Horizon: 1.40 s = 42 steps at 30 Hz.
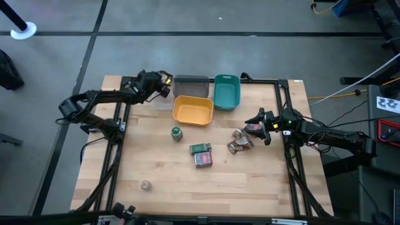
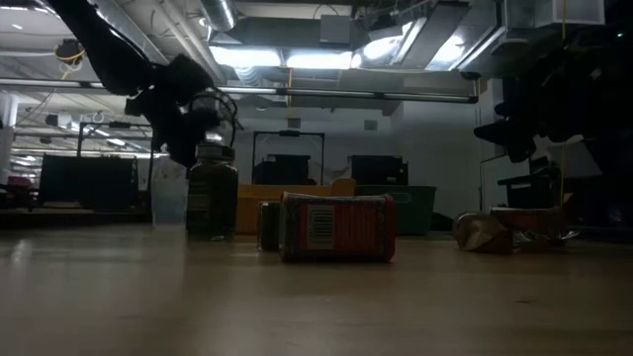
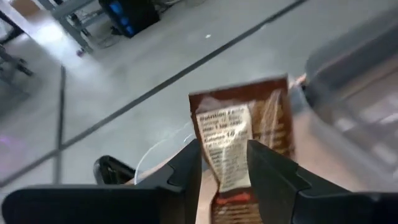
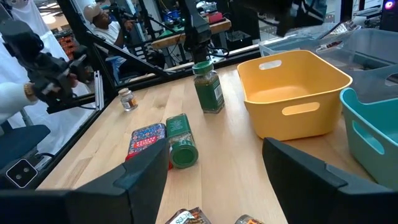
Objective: Sort spices by type
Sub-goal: Put the top green seasoning bottle into the yellow bin
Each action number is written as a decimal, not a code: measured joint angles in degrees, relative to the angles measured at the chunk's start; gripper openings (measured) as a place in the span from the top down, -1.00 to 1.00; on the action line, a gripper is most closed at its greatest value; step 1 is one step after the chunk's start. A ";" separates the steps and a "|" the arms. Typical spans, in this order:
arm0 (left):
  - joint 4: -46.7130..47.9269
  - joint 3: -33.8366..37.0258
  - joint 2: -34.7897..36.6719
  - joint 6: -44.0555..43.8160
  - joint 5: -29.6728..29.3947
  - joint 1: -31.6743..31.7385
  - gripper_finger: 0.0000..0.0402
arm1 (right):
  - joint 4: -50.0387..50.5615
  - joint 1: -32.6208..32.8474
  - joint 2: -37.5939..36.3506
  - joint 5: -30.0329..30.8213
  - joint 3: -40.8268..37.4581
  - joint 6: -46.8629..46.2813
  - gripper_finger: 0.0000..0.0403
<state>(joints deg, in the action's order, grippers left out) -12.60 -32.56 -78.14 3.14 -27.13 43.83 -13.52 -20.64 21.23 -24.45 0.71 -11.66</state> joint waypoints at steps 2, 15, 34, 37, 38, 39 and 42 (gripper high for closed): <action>0.00 0.00 2.01 -1.67 2.70 0.02 0.47 | 0.01 0.00 0.00 0.00 0.00 0.00 -0.28; 8.21 -0.02 18.08 -10.42 23.29 -9.24 0.49 | 0.00 0.00 0.00 0.00 -0.02 -0.04 -0.28; 27.79 -0.02 21.60 -19.92 26.44 -39.55 0.07 | 0.02 0.00 0.00 -0.02 -0.02 -3.35 -0.28; 27.80 -0.02 21.46 -19.71 23.47 -42.78 0.02 | 0.02 0.00 0.00 -0.02 -0.02 -3.62 -0.28; 28.03 -0.02 21.37 -19.70 21.85 -43.62 0.00 | 0.02 0.02 0.00 -0.02 -0.02 -3.64 -0.28; 28.76 -0.02 21.29 -19.71 20.14 -44.39 -0.02 | 0.02 0.02 0.00 -0.02 0.00 -3.67 -0.28; 30.27 -0.02 21.30 -19.71 16.99 -46.17 -0.07 | 0.08 0.01 0.00 -0.02 -0.01 -3.74 -0.28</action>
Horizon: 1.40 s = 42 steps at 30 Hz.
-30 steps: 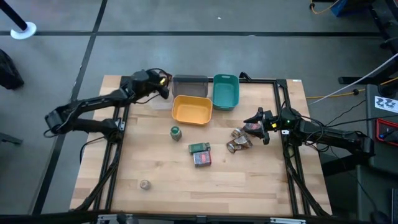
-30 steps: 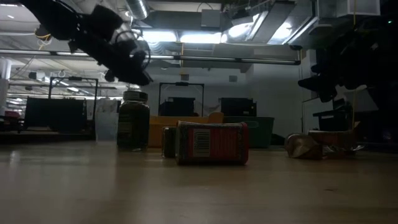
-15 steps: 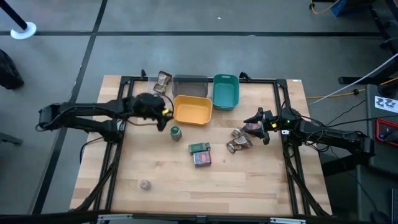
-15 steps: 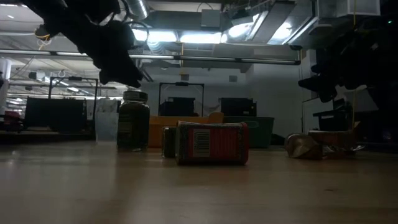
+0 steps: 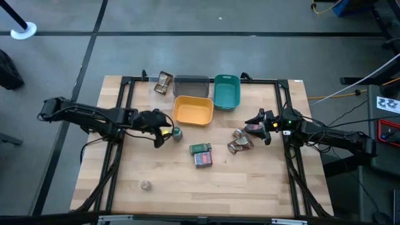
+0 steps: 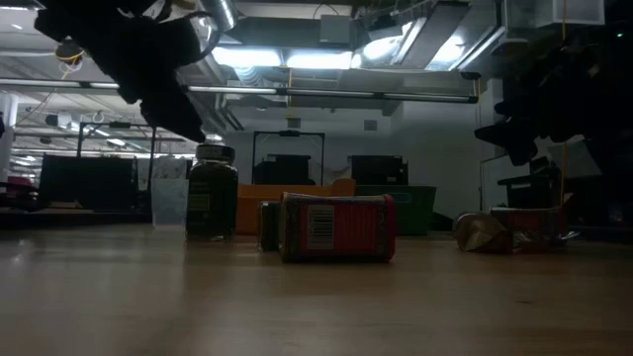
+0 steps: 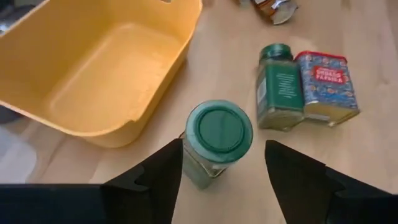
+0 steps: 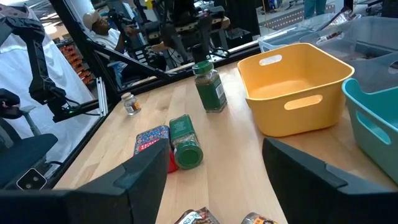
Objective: Sort spices by type
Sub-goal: Put the top green seasoning bottle into the yellow bin
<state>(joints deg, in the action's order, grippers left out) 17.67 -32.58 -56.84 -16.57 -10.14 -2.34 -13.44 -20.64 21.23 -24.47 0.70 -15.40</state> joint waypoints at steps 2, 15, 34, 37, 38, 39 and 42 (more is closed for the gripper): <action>1.71 0.01 -0.01 -0.31 -0.45 -0.84 -0.10 | -0.01 0.01 0.00 0.00 0.01 0.00 -0.28; 1.69 0.02 -8.11 -3.01 -1.72 -2.94 -0.16 | 0.01 0.01 0.00 0.00 0.01 0.00 -0.28; -10.51 0.02 -14.27 -1.69 -8.28 -2.94 -0.16 | 0.01 0.01 0.00 0.02 0.01 0.02 -0.28; -11.19 0.02 -14.27 -1.69 -8.86 -2.94 -0.16 | 0.01 0.01 0.00 0.02 0.01 0.02 -0.28; -11.30 0.02 -14.27 -1.56 -9.25 -2.94 -0.16 | 0.01 0.01 0.00 0.02 0.00 0.02 -0.28; -11.26 0.02 -14.27 -1.47 -9.57 -2.94 -0.16 | 0.01 0.01 0.00 0.02 0.01 0.02 -0.28; -11.35 0.02 -14.27 -1.48 -10.83 -2.93 -0.16 | 0.01 0.01 0.00 0.02 -0.01 0.02 -0.28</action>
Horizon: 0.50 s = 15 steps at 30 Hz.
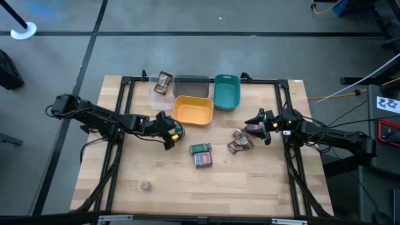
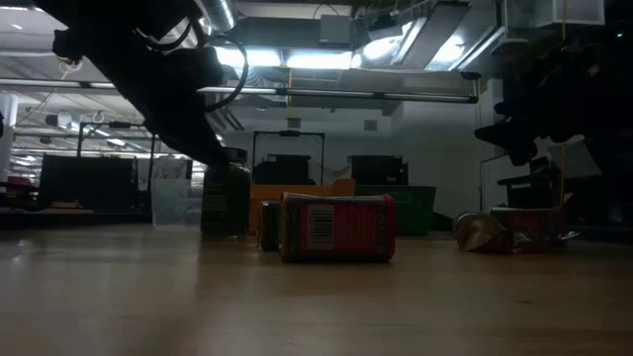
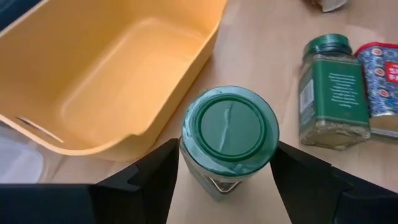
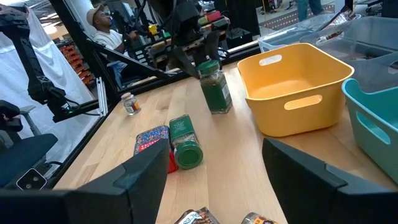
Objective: Sort spices by type
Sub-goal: Put the top green seasoning bottle into the yellow bin
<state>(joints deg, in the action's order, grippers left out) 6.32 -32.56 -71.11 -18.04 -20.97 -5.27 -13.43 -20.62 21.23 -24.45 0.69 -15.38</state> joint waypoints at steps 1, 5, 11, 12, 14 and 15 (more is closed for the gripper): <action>-0.19 0.00 0.00 0.00 -0.32 -0.01 -0.16 | -0.01 0.00 0.00 0.00 0.01 0.00 -0.28; -2.48 0.00 0.00 0.00 -0.82 0.08 -0.16 | -0.02 0.00 0.00 0.00 0.01 0.00 -0.28; -2.84 0.00 -1.49 -0.73 -1.01 0.08 -0.16 | -0.02 0.00 0.00 0.00 0.02 0.00 -0.28; -3.43 -0.01 -2.40 -0.91 -1.32 0.08 -0.16 | -0.02 0.00 0.00 0.00 0.00 0.00 -0.28; -5.79 -0.09 -4.19 -0.59 -1.68 0.08 -0.16 | -0.02 0.00 0.00 0.00 0.02 0.00 -0.28; -7.23 -0.13 -5.19 0.56 -1.91 0.05 -0.16 | -0.06 0.00 0.00 0.02 0.02 0.00 -0.28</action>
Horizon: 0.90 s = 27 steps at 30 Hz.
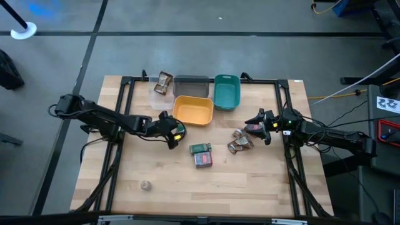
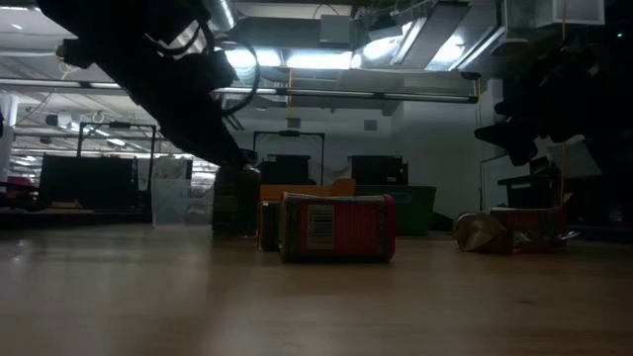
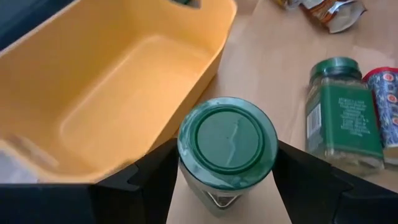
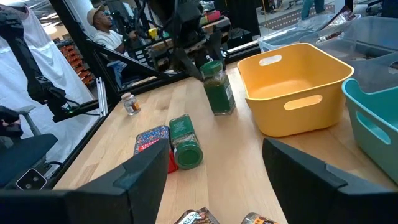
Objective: Sort spices by type
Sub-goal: Put the top green seasoning bottle into the yellow bin
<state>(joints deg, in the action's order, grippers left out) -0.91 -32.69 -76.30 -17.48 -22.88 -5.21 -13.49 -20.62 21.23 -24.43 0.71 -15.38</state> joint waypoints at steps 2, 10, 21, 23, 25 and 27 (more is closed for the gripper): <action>-2.51 0.00 -1.68 2.24 -0.08 0.02 -0.16 | 0.00 0.00 0.00 -0.02 0.00 0.01 -0.28; -7.98 0.02 -4.34 4.44 -0.65 0.00 -0.10 | -0.03 0.00 0.00 -0.02 -0.02 0.00 -0.28; -8.85 0.09 -4.41 6.08 -0.52 0.00 0.11 | 0.00 0.00 0.00 -0.02 0.00 0.00 -0.28; -9.04 0.09 -4.41 6.13 -0.54 0.00 0.11 | 0.01 0.00 0.00 -0.02 0.00 0.02 -0.28; -9.71 0.13 -4.45 6.15 -0.62 0.00 0.10 | 0.02 0.00 0.00 -0.02 0.00 0.02 -0.28; -11.06 0.26 -4.56 6.27 -0.64 0.00 0.09 | 0.02 0.00 0.00 -0.02 0.00 0.02 -0.28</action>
<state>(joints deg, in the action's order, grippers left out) -11.97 -32.43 -80.86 -11.21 -23.52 -5.21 -13.47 -20.62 21.23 -24.45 0.71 -15.35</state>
